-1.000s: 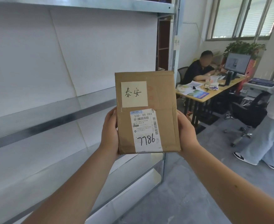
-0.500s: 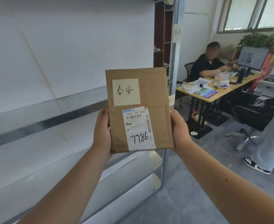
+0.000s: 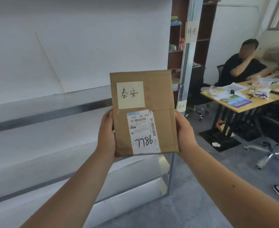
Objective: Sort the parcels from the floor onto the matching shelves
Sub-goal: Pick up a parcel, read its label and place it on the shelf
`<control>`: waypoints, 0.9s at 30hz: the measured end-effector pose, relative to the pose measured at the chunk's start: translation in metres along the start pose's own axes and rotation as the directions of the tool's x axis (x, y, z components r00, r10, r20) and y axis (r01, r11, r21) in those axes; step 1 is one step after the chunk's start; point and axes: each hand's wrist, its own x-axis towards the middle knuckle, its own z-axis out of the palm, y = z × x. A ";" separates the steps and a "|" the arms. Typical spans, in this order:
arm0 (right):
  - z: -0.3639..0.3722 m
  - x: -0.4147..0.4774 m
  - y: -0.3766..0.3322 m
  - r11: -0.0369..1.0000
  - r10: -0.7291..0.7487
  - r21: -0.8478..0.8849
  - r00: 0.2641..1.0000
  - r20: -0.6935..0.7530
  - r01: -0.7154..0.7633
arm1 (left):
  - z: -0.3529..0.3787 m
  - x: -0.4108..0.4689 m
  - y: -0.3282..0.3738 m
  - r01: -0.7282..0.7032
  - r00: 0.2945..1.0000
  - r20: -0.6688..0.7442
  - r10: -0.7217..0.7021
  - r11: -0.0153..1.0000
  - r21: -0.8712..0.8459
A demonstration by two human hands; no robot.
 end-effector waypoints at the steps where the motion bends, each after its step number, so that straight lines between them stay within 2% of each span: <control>1: -0.006 0.000 -0.002 1.000 0.010 -0.001 1.000 0.011 -0.010 | 0.004 -0.004 -0.003 -0.004 1.000 -0.015 0.004 1.000 -0.004; 14: -0.079 0.003 -0.005 0.996 0.083 0.014 0.988 0.132 -0.085 | 0.048 -0.047 -0.057 0.014 0.990 -0.142 -0.016 1.000 -0.020; 23: -0.104 0.005 0.016 0.989 0.138 0.027 0.979 0.148 -0.143 | 0.054 -0.062 -0.077 0.033 0.983 -0.179 -0.030 0.999 0.016; 27: -0.111 0.003 0.031 0.980 0.181 0.049 0.972 0.150 -0.190 | 0.047 -0.068 -0.092 0.035 0.969 -0.247 -0.026 0.999 0.034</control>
